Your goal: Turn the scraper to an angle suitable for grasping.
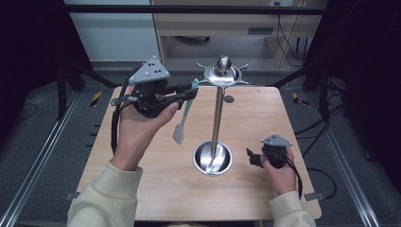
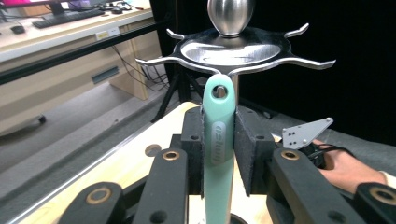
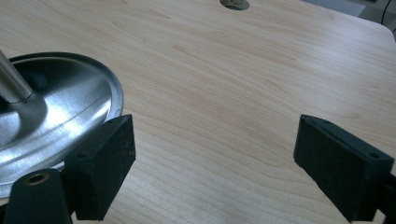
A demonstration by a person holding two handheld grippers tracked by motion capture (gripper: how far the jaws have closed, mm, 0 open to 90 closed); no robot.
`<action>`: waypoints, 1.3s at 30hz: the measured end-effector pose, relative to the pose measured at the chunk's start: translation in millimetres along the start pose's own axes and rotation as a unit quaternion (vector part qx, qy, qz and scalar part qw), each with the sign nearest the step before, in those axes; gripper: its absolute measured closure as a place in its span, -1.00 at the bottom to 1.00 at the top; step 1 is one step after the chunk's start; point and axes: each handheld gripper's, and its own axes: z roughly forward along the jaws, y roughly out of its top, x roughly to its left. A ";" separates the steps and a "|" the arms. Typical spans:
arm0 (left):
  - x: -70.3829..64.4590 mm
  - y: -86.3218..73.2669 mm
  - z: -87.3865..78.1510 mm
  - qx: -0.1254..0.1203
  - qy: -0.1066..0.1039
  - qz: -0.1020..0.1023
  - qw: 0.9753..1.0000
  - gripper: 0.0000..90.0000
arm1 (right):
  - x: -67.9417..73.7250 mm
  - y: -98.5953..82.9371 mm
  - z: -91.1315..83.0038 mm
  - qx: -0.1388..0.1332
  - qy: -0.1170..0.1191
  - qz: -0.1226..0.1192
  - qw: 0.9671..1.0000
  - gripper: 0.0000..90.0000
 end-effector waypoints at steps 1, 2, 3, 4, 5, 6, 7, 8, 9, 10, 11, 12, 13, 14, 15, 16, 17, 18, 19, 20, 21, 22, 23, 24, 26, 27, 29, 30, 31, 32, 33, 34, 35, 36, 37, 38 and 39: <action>0.2 -0.1 1.0 0.000 -0.002 -0.002 1.000 0.65 | -0.2 -0.1 0.1 0.000 0.000 -0.001 1.000 -0.71; 0.1 -0.2 2.1 -0.001 -0.006 -0.003 1.000 0.65 | 0.0 0.0 0.0 0.000 0.000 -0.001 1.000 -0.71; -0.3 -0.4 3.9 -0.001 -0.009 -0.003 1.000 0.65 | -0.1 0.0 -0.1 0.000 0.000 -0.001 1.000 -0.71; -0.6 -0.4 4.8 -0.001 -0.009 -0.003 1.000 0.65 | -0.3 -0.1 -0.2 -0.002 -0.001 -0.003 1.000 -0.71; -0.7 -0.4 6.1 -0.001 -0.007 -0.002 1.000 0.65 | -0.3 -0.1 -0.2 -0.002 -0.001 -0.003 1.000 -0.71; -0.9 0.1 7.4 -0.001 -0.007 -0.002 1.000 0.65 | 0.1 -0.2 -0.2 0.000 0.000 -0.002 1.000 -0.71; -1.0 0.8 8.3 0.000 -0.007 -0.001 1.000 0.65 | 0.5 -0.3 -0.2 0.001 0.001 -0.001 1.000 -0.71; -1.5 1.4 9.2 0.000 -0.006 0.001 1.000 0.65 | 0.8 -0.2 0.1 0.000 0.002 -0.003 1.000 -0.71; -1.9 2.1 10.5 0.000 -0.006 0.002 1.000 0.65 | 1.2 -0.1 0.2 0.001 0.003 -0.006 1.000 -0.71; -2.3 2.3 11.8 -0.003 -0.008 0.001 1.000 0.65 | 1.6 0.0 0.2 0.001 0.003 -0.007 1.000 -0.71; -2.6 2.3 13.1 -0.004 -0.010 0.000 1.000 0.65 | 1.8 0.1 0.2 0.001 0.003 -0.007 1.000 -0.71; -2.9 2.1 15.2 -0.005 -0.010 -0.002 1.000 0.65 | 1.8 0.1 0.2 0.001 0.003 -0.007 1.000 -0.71; -2.9 2.1 16.1 -0.007 -0.010 -0.003 1.000 0.65 | 1.9 0.1 0.3 0.002 0.002 -0.005 1.000 -0.71; -2.7 2.1 17.1 -0.008 -0.011 -0.003 1.000 0.65 | 1.4 0.2 0.3 0.001 0.002 -0.007 1.000 -0.71; -2.4 1.9 17.6 -0.010 -0.012 -0.004 1.000 0.65 | 1.4 0.2 0.3 0.000 0.002 -0.005 1.000 -0.71; -2.4 1.3 18.0 -0.012 -0.013 -0.004 1.000 0.64 | 1.5 0.1 0.2 -0.001 0.002 -0.004 1.000 -0.71; -2.3 0.3 18.3 -0.014 -0.013 -0.003 1.000 0.64 | 1.4 0.0 -0.1 -0.001 0.002 -0.003 1.000 -0.71; -1.8 -0.2 18.2 -0.014 -0.014 -0.004 1.000 0.64 | 1.2 -0.3 -0.3 -0.001 0.002 -0.004 1.000 -0.72; -1.5 -0.7 18.3 -0.015 -0.015 -0.005 1.000 0.64 | 1.3 -0.4 -0.4 -0.001 0.003 -0.003 1.000 -0.72; -1.7 -0.7 18.6 -0.016 -0.014 -0.005 1.000 0.64 | 1.4 -0.4 -0.5 0.000 0.003 -0.002 1.000 -0.72; -2.2 -0.6 18.7 -0.016 -0.012 -0.003 1.000 0.64 | 1.2 -0.4 -0.2 -0.001 0.003 -0.003 1.000 -0.72; -2.6 -0.5 19.1 -0.016 -0.011 -0.002 1.000 0.64 | 1.3 -0.3 -0.2 -0.001 0.003 -0.003 1.000 -0.72; -2.7 -0.6 19.3 -0.016 -0.010 -0.002 1.000 0.64 | 1.2 -0.2 0.0 -0.001 0.004 -0.003 1.000 -0.72; -2.8 -0.8 19.4 -0.016 -0.011 -0.002 1.000 0.64 | 1.1 -0.3 0.0 0.000 0.003 -0.004 1.000 -0.72; -2.6 -0.8 18.9 -0.016 -0.010 0.000 1.000 0.64 | 1.5 -0.2 -0.1 0.000 0.003 -0.002 1.000 -0.72; -2.3 -0.9 18.7 -0.016 -0.011 0.000 1.000 0.64 | 1.4 -0.2 0.1 -0.001 0.004 -0.004 1.000 -0.72; -1.6 -1.3 18.1 -0.017 -0.012 0.000 1.000 0.64 | 1.4 -0.4 0.5 0.002 0.004 -0.003 1.000 -0.72; -1.3 -1.9 17.9 -0.018 -0.014 0.000 1.000 0.63 | 1.4 -0.5 0.4 0.004 0.003 -0.002 1.000 -0.72; -1.1 -2.1 17.4 -0.018 -0.014 0.000 1.000 0.63 | 1.3 -0.6 0.4 0.004 0.003 -0.002 1.000 -0.72; -0.8 -2.3 16.3 -0.019 -0.014 0.000 1.000 0.61 | 1.4 -0.6 0.4 0.003 0.003 -0.001 1.000 -0.73; -0.7 -2.4 14.9 -0.021 -0.012 0.000 1.000 0.58 | 1.3 -0.6 0.3 0.003 0.003 -0.001 1.000 -0.73; -0.7 -2.5 12.8 -0.023 -0.010 0.002 1.000 0.55 | 1.1 -0.7 0.3 0.003 0.003 -0.002 1.000 -0.73; -0.8 -2.6 10.6 -0.027 -0.010 0.003 1.000 0.51 | 1.3 -0.6 0.1 0.003 0.003 -0.001 1.000 -0.73; -0.7 -2.9 8.5 -0.030 -0.009 0.005 0.999 0.46 | 1.3 -0.6 0.1 0.003 0.003 -0.002 1.000 -0.73; -0.7 -3.4 6.6 -0.033 -0.007 0.005 0.999 0.39 | 1.3 -0.6 0.1 0.004 0.003 -0.001 1.000 -0.73; -1.1 -4.5 4.0 -0.034 0.001 0.007 0.999 0.31 | 1.3 -0.5 0.1 0.003 0.002 -0.001 1.000 -0.73; -1.5 -5.4 2.5 -0.034 0.008 0.009 0.999 0.19 | 1.0 -0.5 0.3 0.001 0.002 -0.003 1.000 -0.73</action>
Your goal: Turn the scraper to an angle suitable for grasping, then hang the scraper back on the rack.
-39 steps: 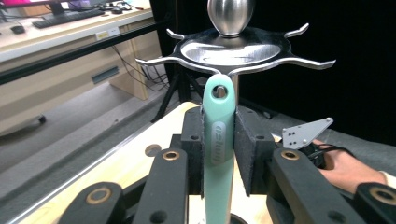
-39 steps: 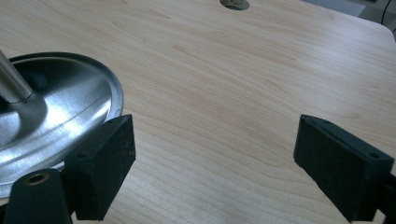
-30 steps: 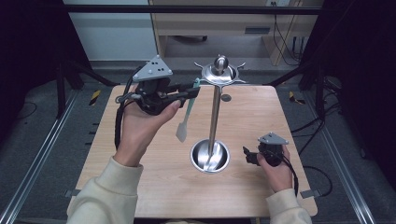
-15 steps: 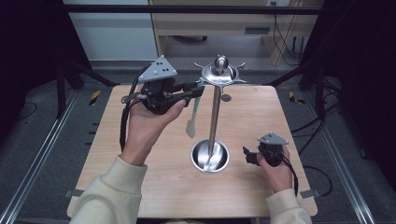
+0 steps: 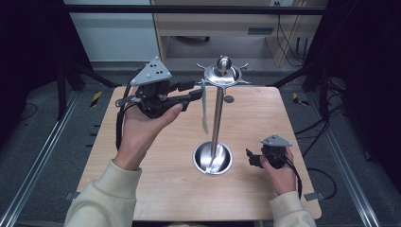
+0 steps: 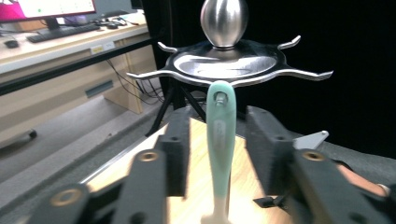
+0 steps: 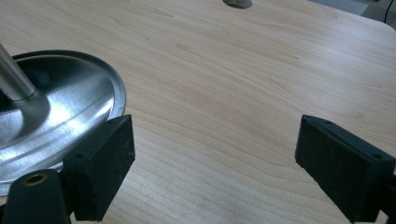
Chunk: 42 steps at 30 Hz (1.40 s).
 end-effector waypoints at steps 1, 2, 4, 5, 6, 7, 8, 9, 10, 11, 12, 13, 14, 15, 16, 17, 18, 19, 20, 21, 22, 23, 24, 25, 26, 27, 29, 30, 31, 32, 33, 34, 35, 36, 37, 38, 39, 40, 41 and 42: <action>-0.6 -1.5 -2.3 0.002 0.008 0.003 1.000 0.10 | 0.0 0.0 -0.1 0.000 0.000 0.000 1.000 -0.73; -1.9 -4.2 -5.1 0.005 0.018 0.008 1.000 0.00 | 0.0 0.0 -0.2 -0.001 0.000 0.000 1.000 -0.73; -4.7 -10.5 -10.0 0.007 0.032 0.019 0.999 -0.18 | 0.3 -0.1 -0.1 0.002 -0.001 0.001 1.000 -0.73; -7.5 -17.1 -12.6 0.005 0.040 0.020 0.999 -0.28 | 0.2 -0.1 0.0 0.003 -0.001 0.000 1.000 -0.73; -8.9 -21.3 -14.0 0.006 0.043 0.020 0.999 -0.41 | 0.5 -0.2 0.2 0.003 -0.001 0.000 1.000 -0.73; -10.7 -27.0 -15.8 0.009 0.044 0.020 0.999 -0.50 | 0.9 -0.1 0.3 0.003 -0.001 0.001 1.000 -0.73; -12.3 -32.8 -17.8 0.011 0.046 0.022 0.999 -0.57 | 0.7 0.0 0.7 0.001 0.000 -0.003 1.000 -0.74; -13.5 -40.0 -20.3 0.013 0.050 0.026 0.998 -0.63 | 0.8 0.0 0.6 0.000 -0.001 -0.004 1.000 -0.74; -13.8 -44.3 -21.6 0.015 0.053 0.028 0.998 -0.68 | 1.1 0.1 0.3 0.001 -0.001 -0.005 1.000 -0.74; -13.5 -51.2 -23.6 0.021 0.055 0.029 0.998 -0.70 | 1.2 0.2 0.0 0.000 -0.001 -0.004 1.000 -0.74; -13.3 -55.4 -24.6 0.025 0.055 0.028 0.998 -0.72 | 1.0 0.2 -0.4 0.000 -0.002 -0.003 1.000 -0.74; -12.4 -62.1 -26.4 0.032 0.058 0.031 0.997 -0.75 | 0.9 0.3 -0.6 -0.002 -0.003 -0.002 1.000 -0.74; -12.1 -66.3 -27.5 0.035 0.062 0.031 0.997 -0.77 | 0.5 0.2 -1.0 -0.003 -0.004 -0.001 1.000 -0.75; -10.6 -73.1 -29.6 0.042 0.069 0.036 0.996 -0.78 | 0.6 0.3 -1.1 -0.004 -0.005 0.000 1.000 -0.75; -9.0 -78.4 -31.3 0.045 0.070 0.037 0.996 -0.80 | 0.6 0.6 -1.2 -0.005 -0.006 0.000 1.000 -0.75; -7.5 -84.0 -32.9 0.046 0.071 0.035 0.996 -0.82 | 0.7 0.8 -1.2 -0.006 -0.005 -0.001 1.000 -0.75; -6.2 -88.4 -34.3 0.047 0.072 0.031 0.996 -0.83 | 0.7 1.0 -1.4 -0.006 -0.006 -0.002 1.000 -0.75; -4.8 -94.5 -36.3 0.050 0.074 0.023 0.996 -0.84 | 0.9 1.1 -1.4 -0.007 -0.006 -0.001 1.000 -0.75; -2.1 -102.0 -38.1 0.050 0.074 0.021 0.996 -0.84 | 1.1 1.2 -1.5 -0.008 -0.006 -0.001 1.000 -0.75; 0.2 -106.4 -39.4 0.050 0.077 0.023 0.995 -0.85 | 1.1 1.4 -1.9 -0.009 -0.006 -0.002 1.000 -0.75; 2.7 -112.6 -40.3 0.050 0.079 0.017 0.995 -0.86 | 1.1 1.4 -2.1 -0.010 -0.007 -0.001 1.000 -0.75; 5.7 -120.5 -41.2 0.050 0.081 0.011 0.995 -0.87 | 1.0 1.5 -2.2 -0.012 -0.007 -0.001 1.000 -0.76; 8.2 -125.1 -41.6 0.049 0.087 0.014 0.995 -0.88 | 0.9 1.5 -2.8 -0.011 -0.008 0.002 1.000 -0.76; 10.4 -131.5 -41.9 0.055 0.094 0.013 0.994 -0.90 | 0.8 1.4 -2.9 -0.012 -0.010 0.003 1.000 -0.76; 12.9 -137.7 -41.9 0.057 0.102 0.011 0.993 -0.91 | 0.2 1.1 -3.3 -0.014 -0.010 0.004 1.000 -0.77; 15.6 -143.7 -41.8 0.059 0.104 0.006 0.993 -0.91 | -0.8 0.7 -4.0 -0.015 -0.011 0.004 1.000 -0.77; 21.4 -153.8 -41.8 0.062 0.106 0.001 0.992 -0.91 | -2.3 -0.2 -4.7 -0.015 -0.012 0.008 1.000 -0.77; 24.1 -158.2 -42.4 0.062 0.108 -0.003 0.992 -0.91 | -3.2 -0.7 -4.6 -0.014 -0.012 0.010 1.000 -0.77; 27.4 -163.0 -43.2 0.063 0.110 -0.007 0.992 -0.91 | -4.3 -0.9 -4.2 -0.016 -0.013 0.010 1.000 -0.77; 29.2 -165.8 -43.8 0.063 0.112 -0.010 0.992 -0.91 | -4.8 -0.8 -4.3 -0.015 -0.014 0.012 1.000 -0.77; 32.1 -171.0 -44.2 0.064 0.118 -0.014 0.991 -0.91 | -4.9 -0.6 -4.2 -0.016 -0.015 0.013 1.000 -0.77; 34.7 -175.4 -44.0 0.068 0.125 -0.011 0.990 -0.91 | -4.9 -0.4 -4.1 -0.015 -0.015 0.013 1.000 -0.77; 36.9 -180.2 -43.8 0.072 0.130 -0.010 0.989 -0.91 | -4.7 -0.4 -4.1 -0.015 -0.015 0.014 1.000 -0.77; 38.2 -184.1 -43.5 0.074 0.134 -0.013 0.988 -0.91 | -4.4 -0.4 -4.4 -0.014 -0.014 0.014 1.000 -0.77; 39.5 -189.4 -43.4 0.079 0.137 -0.022 0.987 -0.90 | -4.5 -0.4 -4.5 -0.015 -0.014 0.012 1.000 -0.77; 41.6 -195.4 -42.6 0.081 0.140 -0.027 0.986 -0.90 | -4.5 -0.6 -5.0 -0.016 -0.014 0.012 1.000 -0.78; 43.0 -198.4 -42.2 0.087 0.141 -0.026 0.986 -0.89 | -4.5 -0.8 -5.9 -0.015 -0.015 0.014 1.000 -0.78; 44.6 -202.0 -42.1 0.095 0.143 -0.022 0.985 -0.89 | -4.7 -0.7 -6.3 -0.015 -0.015 0.014 1.000 -0.78; 46.7 -205.9 -43.0 0.101 0.150 -0.016 0.983 -0.89 | -5.0 -0.6 -6.6 -0.017 -0.016 0.014 1.000 -0.78; 47.8 -208.1 -43.8 0.102 0.157 -0.012 0.982 -0.89 | -5.3 -0.5 -7.0 -0.017 -0.017 0.014 1.000 -0.78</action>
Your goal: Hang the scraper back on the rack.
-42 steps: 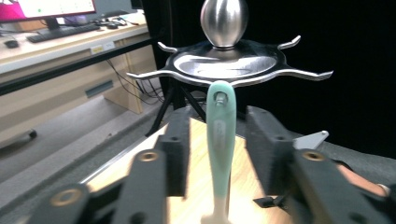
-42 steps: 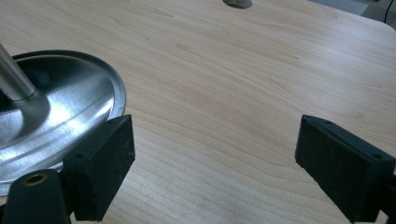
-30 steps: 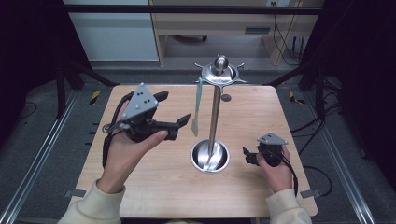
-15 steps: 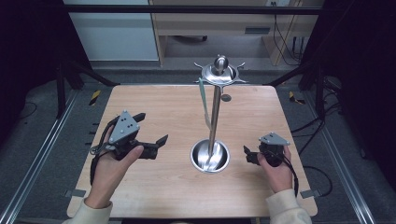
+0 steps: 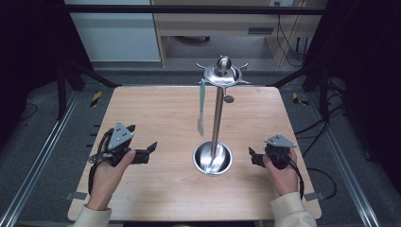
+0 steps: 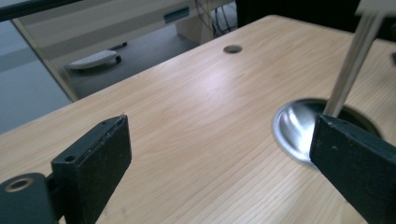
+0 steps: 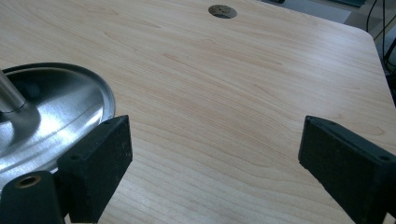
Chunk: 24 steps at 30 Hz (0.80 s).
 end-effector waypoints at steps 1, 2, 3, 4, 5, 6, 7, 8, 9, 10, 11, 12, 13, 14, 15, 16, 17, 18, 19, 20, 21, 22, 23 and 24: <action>2.5 -3.0 -0.7 0.004 0.005 0.003 1.000 -0.89 | -0.2 0.0 0.0 0.000 0.000 0.000 1.000 -0.78; 6.2 -7.4 -2.1 0.005 0.008 -0.001 1.000 -0.89 | -0.1 0.0 -0.1 0.001 -0.001 0.000 1.000 -0.78; 9.3 -10.0 -2.5 0.001 0.009 0.001 1.000 -0.89 | 0.2 0.2 -0.4 0.000 -0.002 0.001 1.000 -0.78; 12.3 -13.8 -4.1 0.008 0.012 -0.005 1.000 -0.89 | 0.5 0.3 -0.6 0.000 -0.002 0.002 1.000 -0.78; 16.1 -17.3 -5.3 0.012 0.019 -0.005 1.000 -0.89 | 0.7 0.3 -0.7 0.000 -0.003 0.000 1.000 -0.78; 19.8 -20.8 -6.4 0.015 0.029 -0.003 0.999 -0.89 | 0.8 0.4 -0.8 0.001 -0.003 -0.002 1.000 -0.78; 23.3 -24.3 -7.0 0.020 0.040 0.000 0.999 -0.89 | 1.0 0.5 -1.1 0.000 -0.004 -0.002 1.000 -0.78; 26.5 -27.7 -7.2 0.025 0.049 0.002 0.998 -0.89 | 1.0 0.2 -1.3 0.000 -0.004 -0.003 1.000 -0.78; 30.4 -32.0 -7.0 0.030 0.058 0.001 0.998 -0.89 | 1.1 -0.1 -1.5 0.002 -0.004 -0.003 1.000 -0.78; 32.9 -34.6 -6.6 0.034 0.059 -0.003 0.998 -0.89 | 1.3 -0.4 -1.4 0.003 -0.003 -0.002 1.000 -0.78; 36.7 -38.9 -5.2 0.041 0.062 -0.010 0.997 -0.89 | 1.4 -0.5 -1.3 0.003 -0.003 -0.002 1.000 -0.78; 38.9 -41.5 -4.2 0.048 0.066 -0.009 0.997 -0.89 | 1.4 -0.8 -0.8 0.006 -0.003 -0.004 1.000 -0.78; 41.4 -45.1 -2.8 0.055 0.072 -0.009 0.996 -0.89 | 1.3 -1.0 -0.1 0.007 -0.001 -0.006 1.000 -0.78; 44.3 -49.9 -0.9 0.060 0.074 -0.012 0.995 -0.89 | 1.6 -1.5 0.3 0.011 -0.001 -0.004 1.000 -0.78; 45.9 -52.7 0.3 0.063 0.075 -0.015 0.995 -0.89 | 1.0 -1.9 0.5 0.012 -0.001 -0.006 1.000 -0.78; 48.9 -57.2 1.8 0.068 0.077 -0.017 0.995 -0.89 | 0.8 -2.1 0.6 0.012 0.000 -0.007 1.000 -0.78; 51.1 -60.7 2.7 0.069 0.077 -0.019 0.994 -0.89 | 0.1 -2.3 1.0 0.013 0.000 -0.010 1.000 -0.78; 53.0 -64.1 3.7 0.070 0.077 -0.024 0.994 -0.89 | 0.4 -2.4 1.1 0.015 0.000 -0.008 1.000 -0.78; 55.1 -67.2 4.3 0.073 0.078 -0.028 0.994 -0.89 | 0.3 -2.6 1.4 0.016 0.000 -0.008 1.000 -0.78; 56.7 -69.4 4.5 0.074 0.078 -0.030 0.994 -0.89 | 0.4 -2.7 1.5 0.017 -0.001 -0.007 1.000 -0.78; 59.2 -72.8 4.6 0.077 0.080 -0.035 0.993 -0.89 | 0.2 -2.8 1.6 0.018 -0.002 -0.007 1.000 -0.78; 60.6 -74.7 4.3 0.078 0.081 -0.038 0.993 -0.89 | 0.2 -2.9 1.5 0.018 -0.002 -0.008 1.000 -0.78; 63.1 -77.8 4.0 0.077 0.082 -0.041 0.993 -0.89 | 0.3 -2.8 1.5 0.018 -0.002 -0.008 1.000 -0.78; 64.4 -79.6 3.7 0.077 0.083 -0.044 0.993 -0.89 | 0.5 -2.8 1.5 0.018 -0.001 -0.007 1.000 -0.78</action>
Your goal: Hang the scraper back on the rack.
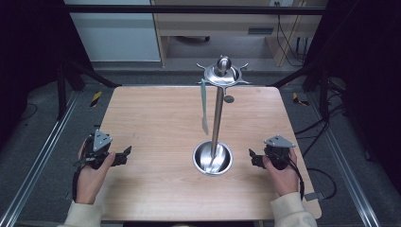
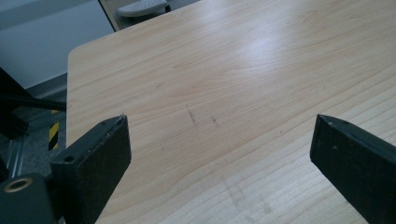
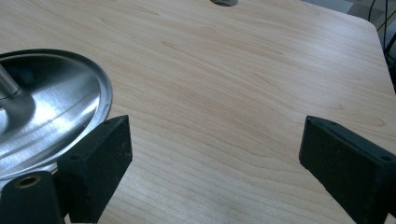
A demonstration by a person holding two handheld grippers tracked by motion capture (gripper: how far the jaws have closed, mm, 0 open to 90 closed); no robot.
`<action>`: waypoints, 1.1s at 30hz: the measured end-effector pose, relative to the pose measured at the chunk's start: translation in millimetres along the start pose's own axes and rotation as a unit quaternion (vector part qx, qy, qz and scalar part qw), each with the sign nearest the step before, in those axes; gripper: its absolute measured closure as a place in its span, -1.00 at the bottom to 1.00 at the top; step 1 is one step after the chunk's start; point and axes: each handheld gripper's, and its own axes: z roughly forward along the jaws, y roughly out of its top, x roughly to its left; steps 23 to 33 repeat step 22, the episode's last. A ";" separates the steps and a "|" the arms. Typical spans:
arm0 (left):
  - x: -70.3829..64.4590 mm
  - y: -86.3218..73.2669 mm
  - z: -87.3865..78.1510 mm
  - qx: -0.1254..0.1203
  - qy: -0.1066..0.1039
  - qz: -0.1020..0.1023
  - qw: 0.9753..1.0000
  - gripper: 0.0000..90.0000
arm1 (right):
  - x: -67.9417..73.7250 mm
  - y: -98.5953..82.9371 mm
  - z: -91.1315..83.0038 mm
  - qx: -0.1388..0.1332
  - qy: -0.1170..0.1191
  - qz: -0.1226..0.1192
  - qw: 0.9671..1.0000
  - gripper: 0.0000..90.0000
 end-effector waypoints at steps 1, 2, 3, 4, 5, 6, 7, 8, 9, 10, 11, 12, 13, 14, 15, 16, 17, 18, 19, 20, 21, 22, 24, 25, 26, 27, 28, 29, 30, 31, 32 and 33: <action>2.5 -2.1 0.3 0.002 0.001 -0.002 1.000 -0.89 | 0.2 0.0 0.2 0.000 0.001 0.000 1.000 -0.78; 5.7 -4.8 1.0 0.003 0.003 -0.005 1.000 -0.89 | 0.2 -0.1 0.4 0.001 0.001 -0.002 1.000 -0.78; 8.3 -6.9 1.5 0.002 0.003 -0.009 1.000 -0.89 | 0.2 -0.2 0.5 0.001 0.001 -0.003 1.000 -0.78; 10.2 -8.5 1.9 0.003 0.004 -0.011 1.000 -0.89 | 0.1 -0.3 0.5 0.001 0.001 -0.003 1.000 -0.78; 13.4 -11.5 2.4 0.003 0.006 -0.015 1.000 -0.89 | 0.0 -0.4 0.4 0.001 0.002 -0.003 1.000 -0.78; 15.8 -13.3 2.4 0.005 0.007 -0.016 1.000 -0.89 | -0.2 -0.5 0.6 0.001 0.002 -0.002 1.000 -0.78; 18.8 -15.6 2.3 0.007 0.008 -0.020 1.000 -0.89 | -0.2 -0.5 0.6 0.002 0.002 -0.001 1.000 -0.78; 21.8 -17.8 1.8 0.007 0.009 -0.024 1.000 -0.89 | -0.4 -0.6 0.7 0.003 0.002 -0.001 1.000 -0.78; 24.5 -19.8 1.2 0.007 0.012 -0.029 0.999 -0.89 | -0.5 -0.6 0.8 0.003 0.002 0.000 1.000 -0.78; 27.1 -21.4 0.4 0.005 0.014 -0.036 0.999 -0.89 | -0.7 -0.6 0.8 0.003 0.001 -0.001 1.000 -0.78; 30.2 -23.0 -1.0 0.002 0.015 -0.043 0.999 -0.89 | -0.7 -0.6 0.6 0.003 0.002 -0.001 1.000 -0.78; 31.7 -23.8 -1.5 -0.001 0.014 -0.049 0.999 -0.89 | -0.8 -0.6 0.4 0.004 0.001 0.000 1.000 -0.78; 33.5 -25.1 -2.4 -0.005 0.010 -0.060 0.998 -0.89 | -0.7 -0.6 0.4 0.004 0.002 0.000 1.000 -0.78; 34.8 -26.0 -2.9 -0.008 0.005 -0.071 0.997 -0.89 | -0.5 -0.8 0.7 0.005 0.003 0.000 1.000 -0.78; 35.2 -26.3 -3.1 -0.012 0.001 -0.078 0.997 -0.89 | -0.1 -0.9 0.7 0.006 0.004 0.001 1.000 -0.78; 35.3 -26.6 -3.3 -0.019 -0.006 -0.086 0.996 -0.89 | -0.1 -0.9 0.8 0.007 0.004 0.000 1.000 -0.78; 34.4 -26.5 -3.4 -0.025 -0.012 -0.094 0.995 -0.89 | 0.0 -1.0 0.8 0.007 0.005 0.000 1.000 -0.78; 32.7 -25.8 -3.6 -0.032 -0.021 -0.098 0.994 -0.89 | 0.1 -0.9 0.7 0.007 0.005 0.000 1.000 -0.78; 31.1 -25.2 -3.7 -0.036 -0.024 -0.099 0.994 -0.89 | 0.4 -0.8 0.5 0.007 0.005 0.001 1.000 -0.78; 27.8 -23.6 -3.5 -0.043 -0.030 -0.099 0.994 -0.89 | 0.5 -0.8 0.4 0.007 0.005 0.001 1.000 -0.78; 25.8 -22.5 -3.2 -0.045 -0.035 -0.098 0.994 -0.89 | 0.4 -0.7 0.5 0.006 0.006 0.000 1.000 -0.78; 23.1 -20.9 -2.7 -0.046 -0.038 -0.092 0.994 -0.89 | 0.5 -0.6 0.6 0.006 0.006 0.000 1.000 -0.78; 23.1 -20.9 -2.7 -0.046 -0.038 -0.092 0.994 -0.89 | 0.5 -0.6 0.6 0.006 0.006 0.000 1.000 -0.78; 23.1 -20.9 -2.7 -0.046 -0.038 -0.092 0.994 -0.89 | 0.5 -0.6 0.6 0.006 0.006 0.000 1.000 -0.78; 23.1 -20.9 -2.7 -0.046 -0.038 -0.092 0.994 -0.89 | 0.5 -0.6 0.6 0.006 0.006 0.000 1.000 -0.78; 23.1 -20.9 -2.7 -0.046 -0.038 -0.092 0.994 -0.89 | 0.5 -0.6 0.6 0.006 0.006 0.000 1.000 -0.78; 23.1 -20.9 -2.7 -0.046 -0.038 -0.092 0.994 -0.89 | 0.5 -0.6 0.6 0.006 0.006 0.000 1.000 -0.78; 23.1 -20.9 -2.7 -0.046 -0.038 -0.092 0.994 -0.89 | 0.5 -0.6 0.6 0.006 0.006 0.000 1.000 -0.78; 23.1 -20.9 -2.7 -0.046 -0.038 -0.092 0.994 -0.89 | 0.5 -0.6 0.6 0.006 0.006 0.000 1.000 -0.78; 23.1 -20.9 -2.7 -0.046 -0.038 -0.092 0.994 -0.89 | 0.5 -0.6 0.6 0.006 0.006 0.000 1.000 -0.78; 23.1 -20.9 -2.7 -0.046 -0.038 -0.092 0.994 -0.89 | 0.5 -0.6 0.6 0.006 0.006 0.000 1.000 -0.78; 23.1 -20.9 -2.7 -0.046 -0.038 -0.092 0.994 -0.89 | 0.5 -0.6 0.6 0.006 0.006 0.000 1.000 -0.78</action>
